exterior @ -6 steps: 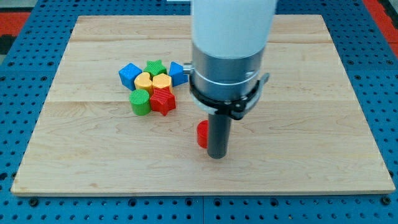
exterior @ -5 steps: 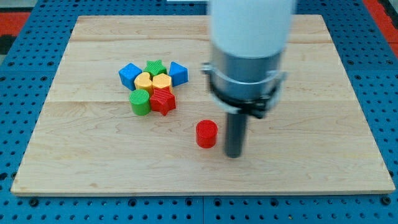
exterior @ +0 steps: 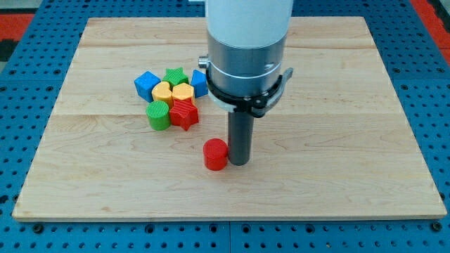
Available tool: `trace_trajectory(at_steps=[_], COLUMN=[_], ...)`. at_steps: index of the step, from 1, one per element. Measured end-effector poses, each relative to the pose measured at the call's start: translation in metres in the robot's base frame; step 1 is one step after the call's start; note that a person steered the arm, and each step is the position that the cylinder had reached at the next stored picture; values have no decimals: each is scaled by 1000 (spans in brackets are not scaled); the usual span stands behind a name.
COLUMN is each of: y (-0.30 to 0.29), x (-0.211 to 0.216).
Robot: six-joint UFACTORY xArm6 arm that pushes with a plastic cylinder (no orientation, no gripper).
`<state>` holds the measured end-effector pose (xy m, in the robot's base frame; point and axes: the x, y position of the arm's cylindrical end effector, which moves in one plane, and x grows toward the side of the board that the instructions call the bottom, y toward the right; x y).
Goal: Push the red circle into the green circle
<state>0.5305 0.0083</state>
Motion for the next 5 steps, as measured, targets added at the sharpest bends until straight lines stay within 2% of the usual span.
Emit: trace_trajectory(at_steps=[1, 2, 3, 5], y=[-28, -75, -111, -112], x=[23, 13, -16, -47])
